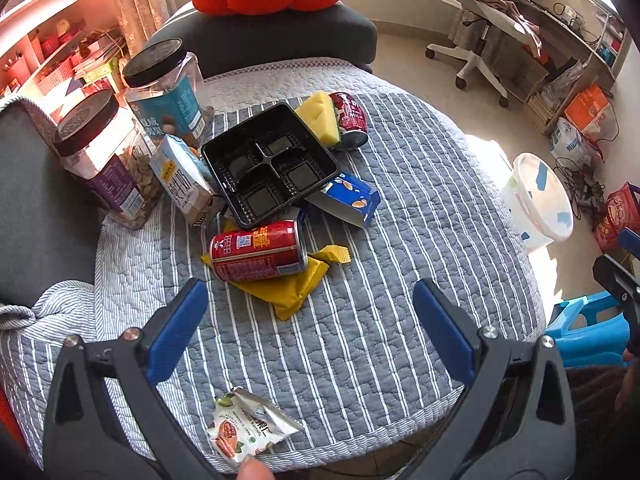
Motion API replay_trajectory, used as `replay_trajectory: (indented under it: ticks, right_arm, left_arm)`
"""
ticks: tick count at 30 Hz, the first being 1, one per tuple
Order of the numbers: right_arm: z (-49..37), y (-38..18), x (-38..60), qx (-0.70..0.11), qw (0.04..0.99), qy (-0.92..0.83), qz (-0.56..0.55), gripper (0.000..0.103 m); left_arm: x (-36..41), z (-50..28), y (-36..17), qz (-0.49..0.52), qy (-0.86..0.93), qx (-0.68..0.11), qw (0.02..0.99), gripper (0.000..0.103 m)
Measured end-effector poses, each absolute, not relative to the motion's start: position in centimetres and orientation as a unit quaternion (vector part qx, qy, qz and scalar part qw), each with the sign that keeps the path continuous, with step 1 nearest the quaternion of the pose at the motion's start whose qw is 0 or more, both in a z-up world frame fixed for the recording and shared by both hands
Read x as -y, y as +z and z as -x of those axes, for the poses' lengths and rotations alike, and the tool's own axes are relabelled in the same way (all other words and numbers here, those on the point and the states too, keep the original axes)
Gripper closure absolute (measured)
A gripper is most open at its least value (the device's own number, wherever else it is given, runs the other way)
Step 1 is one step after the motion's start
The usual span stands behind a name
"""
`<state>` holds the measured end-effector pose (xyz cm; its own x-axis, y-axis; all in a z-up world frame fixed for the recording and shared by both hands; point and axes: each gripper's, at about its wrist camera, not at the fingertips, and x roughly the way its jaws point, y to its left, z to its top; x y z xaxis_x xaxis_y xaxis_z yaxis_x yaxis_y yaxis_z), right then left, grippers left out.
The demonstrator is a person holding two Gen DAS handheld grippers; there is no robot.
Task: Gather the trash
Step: 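Grasp the black plastic tray with the left gripper while the right gripper grasps the blue almond box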
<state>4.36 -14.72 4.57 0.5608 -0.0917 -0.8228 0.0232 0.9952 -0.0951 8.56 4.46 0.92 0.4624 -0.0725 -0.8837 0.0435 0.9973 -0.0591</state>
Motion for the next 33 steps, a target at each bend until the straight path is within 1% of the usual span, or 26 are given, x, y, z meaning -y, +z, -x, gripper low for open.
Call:
replay_trajectory:
  ticks: [2,4,5,7,8,11,14,16,21,22,28,30,33]
  right_arm:
    - [-6.6,4.2,14.6,-0.495,0.867,-0.018,0.052,0.0]
    - [-8.5,3.3,14.7,-0.517,0.855,-0.004,0.048,0.0]
    - [-9.4,2.7,14.9,-0.523,0.852,0.002,0.04,0.0]
    - [-10.6,1.5,15.2,-0.525,0.85,0.003,0.027,0.0]
    - [-11.2,0.6,15.4,-0.53,0.848,-0.001,0.023,0.0]
    - [-12.6,-1.7,15.9,-0.569,0.822,-0.011,0.014,0.0]
    - [-13.9,-2.1,16.1,-0.577,0.817,0.009,-0.017,0.0]
    - [-14.9,-2.0,16.1,-0.574,0.818,0.008,-0.027,0.0]
    - [-16.9,-2.6,15.3,-0.577,0.816,0.004,-0.038,0.0]
    - [-17.2,-2.8,15.0,-0.579,0.814,0.007,-0.041,0.0]
    - [-18.7,-4.9,13.3,-0.597,0.801,0.016,-0.034,0.0]
    - [-19.2,-5.8,12.8,-0.604,0.796,0.019,-0.03,0.0]
    - [-20.2,-7.1,11.6,-0.618,0.785,0.041,-0.017,0.0]
  left_arm:
    - [-5.9,-10.4,0.3,0.043,-0.03,-0.531,0.846,0.001]
    - [-7.3,-11.9,-0.7,0.071,-0.025,-0.532,0.843,0.008]
    - [-7.9,-12.5,-1.4,0.084,-0.022,-0.534,0.841,0.009]
    - [-8.8,-14.0,-2.8,0.117,-0.019,-0.548,0.828,0.018]
    - [-9.0,-14.8,-3.3,0.131,-0.024,-0.553,0.822,0.02]
    - [-9.2,-16.7,-4.2,0.147,-0.024,-0.55,0.822,0.021]
    - [-9.0,-18.3,-5.6,0.156,-0.017,-0.558,0.815,0.027]
    - [-9.1,-19.2,-6.4,0.16,-0.006,-0.566,0.809,0.034]
    - [-9.1,-20.5,-7.4,0.188,-0.002,-0.568,0.801,0.037]
    - [-9.0,-20.6,-7.6,0.188,-0.003,-0.569,0.8,0.042]
    - [-9.7,-20.6,-7.1,0.197,-0.021,-0.568,0.799,0.043]
    - [-10.3,-20.1,-6.0,0.202,-0.032,-0.559,0.804,0.043]
    - [-11.1,-19.0,-4.1,0.178,-0.036,-0.537,0.824,0.043]
